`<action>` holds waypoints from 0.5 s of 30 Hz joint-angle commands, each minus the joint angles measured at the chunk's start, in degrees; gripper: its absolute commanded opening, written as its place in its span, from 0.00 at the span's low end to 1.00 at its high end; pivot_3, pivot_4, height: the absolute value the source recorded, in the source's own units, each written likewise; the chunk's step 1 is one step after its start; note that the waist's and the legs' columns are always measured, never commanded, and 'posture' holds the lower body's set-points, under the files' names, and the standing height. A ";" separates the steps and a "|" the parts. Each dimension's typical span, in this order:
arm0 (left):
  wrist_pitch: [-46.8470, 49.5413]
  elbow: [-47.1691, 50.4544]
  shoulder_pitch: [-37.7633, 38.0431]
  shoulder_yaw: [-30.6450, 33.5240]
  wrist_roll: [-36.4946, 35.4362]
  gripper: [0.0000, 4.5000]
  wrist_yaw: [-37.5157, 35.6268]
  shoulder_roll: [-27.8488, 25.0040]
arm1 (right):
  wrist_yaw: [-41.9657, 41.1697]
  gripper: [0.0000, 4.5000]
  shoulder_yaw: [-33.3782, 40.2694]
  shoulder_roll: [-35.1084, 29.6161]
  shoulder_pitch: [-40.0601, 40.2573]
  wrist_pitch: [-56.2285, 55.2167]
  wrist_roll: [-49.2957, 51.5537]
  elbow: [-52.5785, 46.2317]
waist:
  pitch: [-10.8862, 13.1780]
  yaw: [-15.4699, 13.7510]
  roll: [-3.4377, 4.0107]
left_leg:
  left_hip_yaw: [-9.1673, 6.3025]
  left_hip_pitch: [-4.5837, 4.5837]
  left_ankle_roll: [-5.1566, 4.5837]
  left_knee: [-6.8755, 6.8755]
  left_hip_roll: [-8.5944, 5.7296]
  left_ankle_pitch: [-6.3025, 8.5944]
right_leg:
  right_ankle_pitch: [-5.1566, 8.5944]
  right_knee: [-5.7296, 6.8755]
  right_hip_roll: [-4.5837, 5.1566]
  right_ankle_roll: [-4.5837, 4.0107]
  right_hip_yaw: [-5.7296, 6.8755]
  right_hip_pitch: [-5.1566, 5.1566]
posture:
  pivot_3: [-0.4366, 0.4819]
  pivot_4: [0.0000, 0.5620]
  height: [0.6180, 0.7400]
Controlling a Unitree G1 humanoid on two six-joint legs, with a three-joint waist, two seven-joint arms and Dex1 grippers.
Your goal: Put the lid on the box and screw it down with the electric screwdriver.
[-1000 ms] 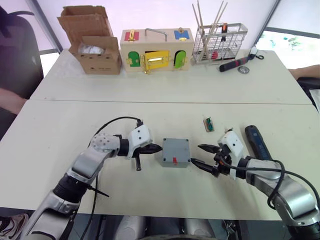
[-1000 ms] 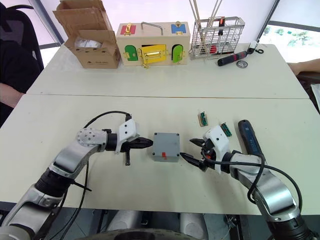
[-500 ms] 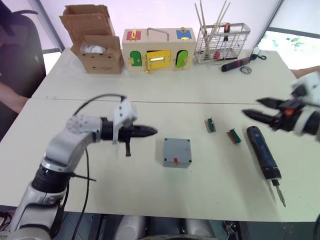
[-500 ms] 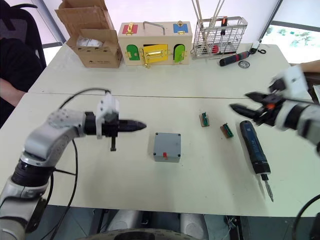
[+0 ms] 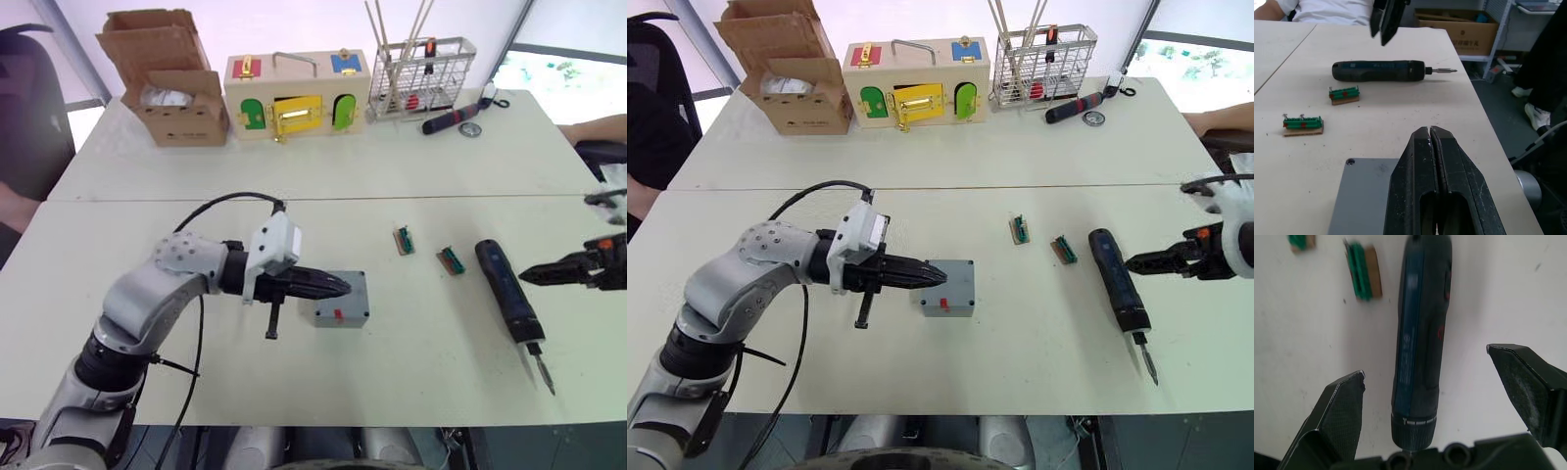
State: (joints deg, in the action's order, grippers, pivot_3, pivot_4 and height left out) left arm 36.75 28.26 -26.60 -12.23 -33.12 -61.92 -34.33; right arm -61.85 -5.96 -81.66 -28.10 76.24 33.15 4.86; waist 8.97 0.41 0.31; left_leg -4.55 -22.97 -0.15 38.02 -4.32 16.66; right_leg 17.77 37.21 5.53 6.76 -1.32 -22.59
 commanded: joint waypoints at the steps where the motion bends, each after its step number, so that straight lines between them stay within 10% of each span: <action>1: -1.06 3.72 1.32 -0.36 0.32 0.00 1.34 -0.28 | -2.97 0.99 -4.07 -1.14 -2.49 1.83 -1.74 1.21 | 0.00 -0.01 0.00 | 0.00 -0.05 0.03 0.02 0.00 -0.02 | 0.00 0.00 0.00 0.00 0.00 -0.05 | 0.48 0.27 1.00; 15: -1.09 5.86 3.17 -1.71 1.72 0.00 5.35 -0.05 | -3.84 0.99 -9.92 2.51 0.72 1.01 -5.14 0.32 | 0.00 -0.21 0.01 | -0.02 -0.28 0.28 0.10 -0.01 -0.16 | -0.01 0.06 -0.01 0.01 0.01 -0.27 | 0.48 0.27 1.00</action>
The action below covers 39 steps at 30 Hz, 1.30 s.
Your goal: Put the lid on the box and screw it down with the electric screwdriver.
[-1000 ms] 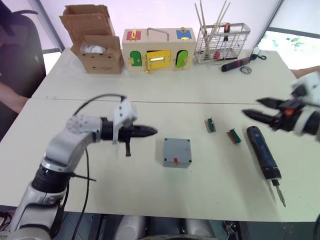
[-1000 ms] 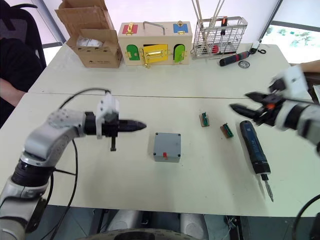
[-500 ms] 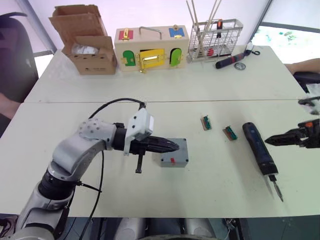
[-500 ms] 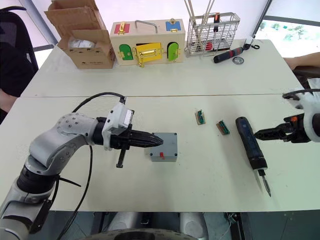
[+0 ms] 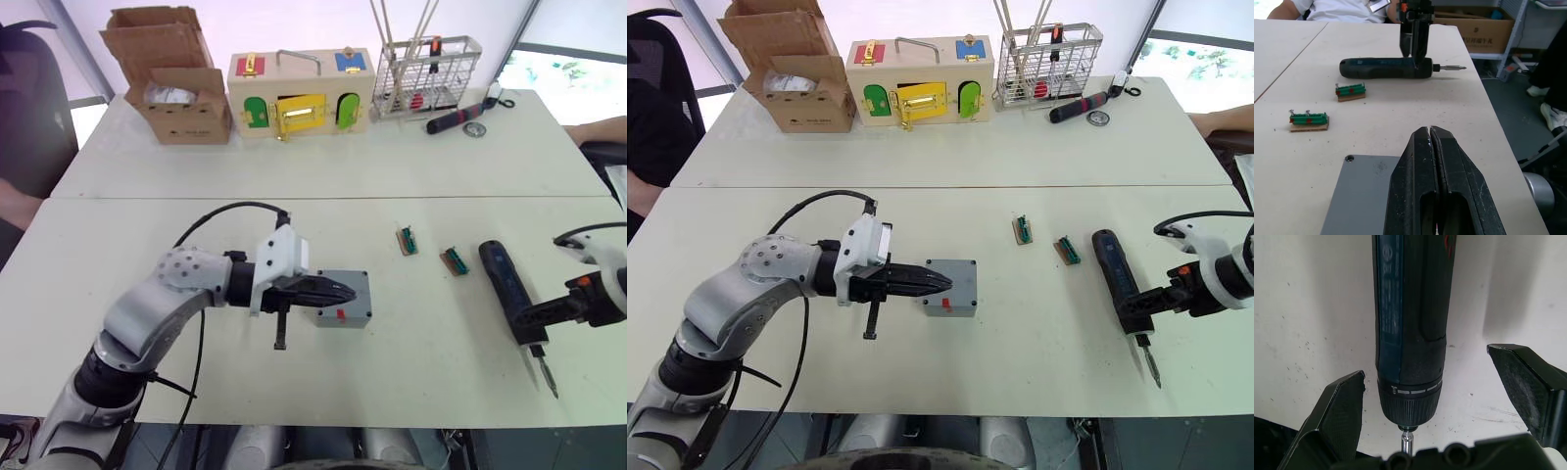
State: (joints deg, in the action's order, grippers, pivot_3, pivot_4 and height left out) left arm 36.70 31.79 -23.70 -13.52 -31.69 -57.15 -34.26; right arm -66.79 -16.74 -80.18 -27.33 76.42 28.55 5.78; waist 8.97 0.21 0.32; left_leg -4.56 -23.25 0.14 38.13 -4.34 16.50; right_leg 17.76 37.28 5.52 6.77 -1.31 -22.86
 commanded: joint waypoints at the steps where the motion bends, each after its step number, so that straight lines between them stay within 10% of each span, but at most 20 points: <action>1: -0.99 2.39 0.37 -0.47 0.32 0.00 0.80 -0.08 | 1.72 0.99 1.01 1.96 -0.18 1.44 -0.68 -0.46 | 0.00 -0.01 0.00 | 0.00 0.00 0.00 0.01 -0.01 0.00 | 0.00 0.00 0.00 0.00 -0.01 -0.01 | 0.48 0.27 1.00; 8: -0.91 2.42 0.71 -1.34 0.63 0.00 1.91 0.07 | 5.93 0.99 1.07 6.61 -1.83 4.46 -2.54 2.03 | -0.21 0.42 -0.48 | -0.07 0.09 0.01 0.07 0.00 -0.01 | -0.02 0.02 -0.02 -0.03 0.02 0.13 | 0.48 0.27 1.00; 18: -1.02 2.63 1.32 -2.52 1.68 0.00 3.31 0.67 | 11.15 0.42 0.80 11.45 -4.64 9.35 -3.99 1.79 | -0.40 0.51 -0.82 | -0.08 0.18 -0.15 0.08 0.02 0.09 | -0.03 0.01 -0.04 -0.04 0.02 0.21 | 0.48 0.27 1.00; 39: -2.12 -3.95 2.10 -0.65 1.31 0.00 3.65 2.78 | 10.22 0.41 1.51 12.21 -5.42 1.38 -6.04 1.83 | -0.85 0.69 -1.56 | -0.09 0.72 -0.28 0.02 0.02 0.17 | -0.04 -0.09 -0.03 -0.07 -0.01 0.76 | 0.48 0.27 1.00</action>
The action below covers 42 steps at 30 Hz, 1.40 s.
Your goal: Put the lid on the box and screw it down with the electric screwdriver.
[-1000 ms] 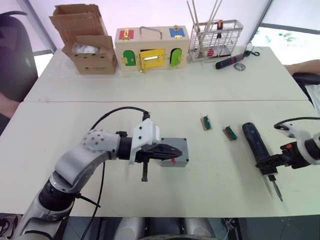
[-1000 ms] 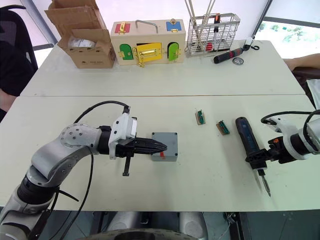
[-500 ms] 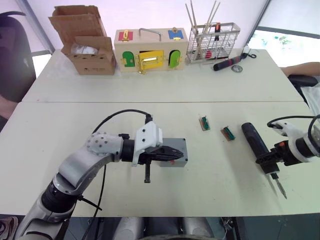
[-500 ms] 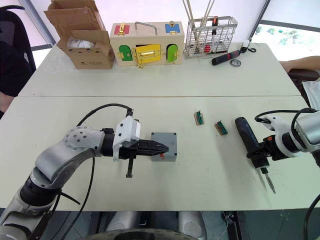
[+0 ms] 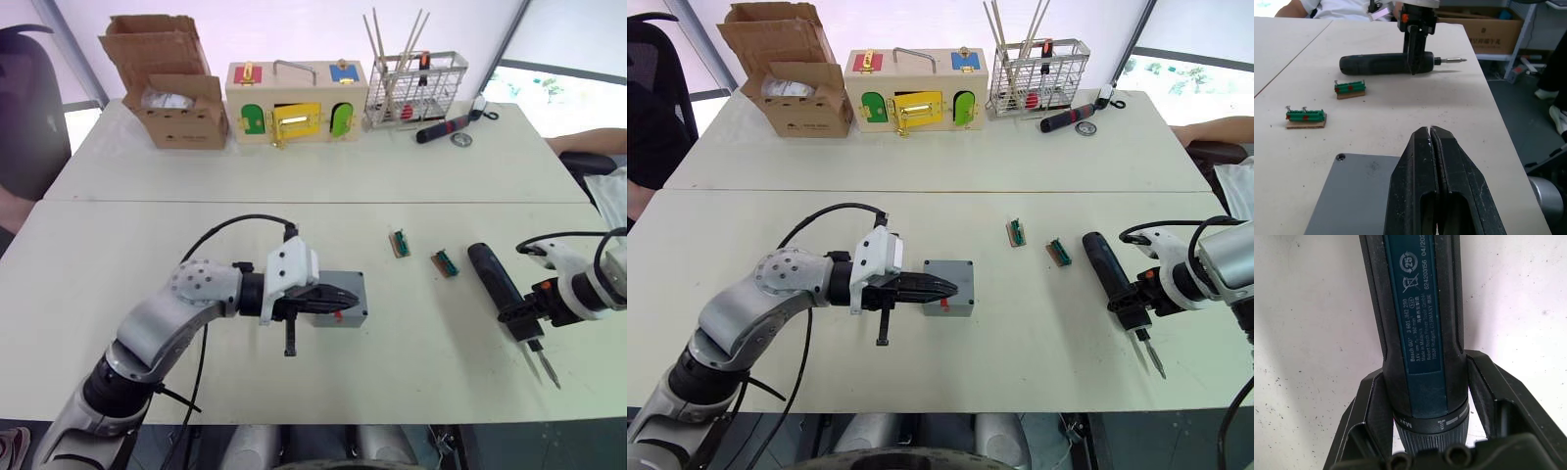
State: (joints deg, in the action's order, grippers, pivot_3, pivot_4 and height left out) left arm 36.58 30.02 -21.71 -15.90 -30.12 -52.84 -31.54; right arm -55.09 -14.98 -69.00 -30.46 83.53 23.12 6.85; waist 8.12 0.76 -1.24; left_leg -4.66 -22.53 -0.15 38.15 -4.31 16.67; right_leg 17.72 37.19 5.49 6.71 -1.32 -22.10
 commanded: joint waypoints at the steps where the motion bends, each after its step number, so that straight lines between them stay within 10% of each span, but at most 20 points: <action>1: -2.64 -3.57 -0.19 1.61 0.62 0.00 -0.92 -0.11 | -1.84 0.41 1.25 1.41 -4.55 -6.56 -0.41 1.74 | 0.03 0.35 0.04 | 0.01 0.01 0.00 0.00 0.00 0.00 | 0.00 0.00 0.00 0.00 -0.01 -0.01 | 0.48 0.27 1.00; 6: -5.17 -7.22 -0.70 1.44 2.42 0.00 -2.43 -0.89 | 0.32 0.41 10.35 2.34 -11.95 -3.82 1.19 5.91 | 0.53 -0.21 1.48 | 0.25 -0.17 0.01 -0.05 -0.03 -0.01 | -0.03 0.14 0.01 -0.02 -0.15 -0.39 | 0.48 0.27 1.00; 15: -6.31 -13.80 -4.49 2.80 1.89 0.00 -5.14 0.32 | 15.97 0.41 47.27 9.53 -14.41 8.97 10.07 -1.61 | 0.56 -2.86 1.53 | 0.22 -1.75 0.48 0.14 -0.12 -0.30 | -0.02 0.75 0.11 -0.01 0.10 -2.10 | 0.48 0.27 1.00; 22: -7.30 -21.36 -11.41 3.82 1.67 0.00 -9.44 1.34 | 30.42 0.41 65.38 43.04 -18.12 8.67 24.43 -36.84 | 0.54 -1.22 1.56 | 0.22 -1.53 0.72 0.09 -0.01 -0.56 | -0.05 1.31 0.00 -0.03 0.00 -2.19 | 0.48 0.27 1.00; 27: -7.16 -24.18 -14.72 3.41 2.60 0.00 -10.38 2.13 | 35.39 0.41 52.06 58.14 -3.44 -7.50 21.30 -53.83 | 0.52 -1.11 1.53 | 0.04 -1.53 0.77 0.05 -0.16 -0.58 | -0.05 1.82 0.03 -0.03 0.07 -2.32 | 0.48 0.27 1.00; 42: -9.01 -22.14 -10.24 -2.32 9.07 0.00 -11.71 0.38 | 37.39 0.41 24.91 57.77 16.43 -36.37 10.22 -57.58 | 0.51 0.33 1.50 | -0.01 -1.32 0.94 -0.02 -0.17 -0.77 | -0.03 1.85 -0.13 -0.03 -0.05 -2.29 | 0.48 0.27 1.00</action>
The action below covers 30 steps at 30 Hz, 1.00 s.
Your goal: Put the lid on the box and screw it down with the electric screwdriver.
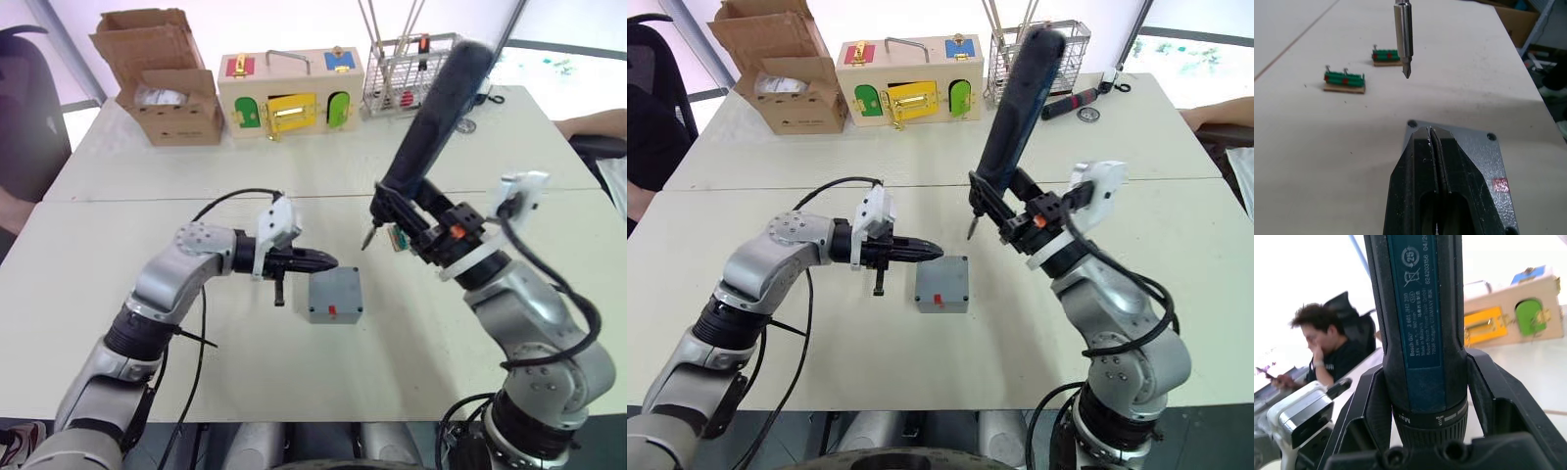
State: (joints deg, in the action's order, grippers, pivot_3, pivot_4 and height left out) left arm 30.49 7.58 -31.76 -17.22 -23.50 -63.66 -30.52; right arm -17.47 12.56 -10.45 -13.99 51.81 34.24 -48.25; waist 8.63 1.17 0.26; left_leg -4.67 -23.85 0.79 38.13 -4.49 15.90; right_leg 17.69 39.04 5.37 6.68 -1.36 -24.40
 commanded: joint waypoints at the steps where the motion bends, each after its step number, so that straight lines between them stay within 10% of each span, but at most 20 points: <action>1: -3.65 -0.13 -0.07 -1.45 3.25 0.00 -1.09 -0.70 | -0.19 0.41 -3.48 -1.17 0.32 -5.42 -1.29 -2.34 | 0.00 -0.18 0.00 | 0.00 0.00 0.00 0.02 0.00 0.00 | 0.00 0.00 0.00 0.00 0.00 0.01 | 0.48 0.27 1.00; 30: -8.40 -2.81 1.04 -3.21 8.83 0.00 -2.49 0.90 | 0.17 0.41 -11.09 -5.97 6.95 -17.04 -7.18 2.51 | -0.01 -0.37 -0.01 | -0.01 0.14 -0.01 0.05 -0.01 0.00 | 0.00 -0.02 -0.01 0.00 0.01 0.22 | 0.48 0.27 1.00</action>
State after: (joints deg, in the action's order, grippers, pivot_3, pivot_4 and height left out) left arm 21.97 4.76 -31.27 -19.99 -15.55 -66.07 -29.30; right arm -17.04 1.25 -16.56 -6.35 37.50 27.11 -44.01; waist 8.63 0.80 0.25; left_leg -4.68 -23.71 0.79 38.18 -4.49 15.90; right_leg 17.69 39.02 5.35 6.68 -1.36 -24.18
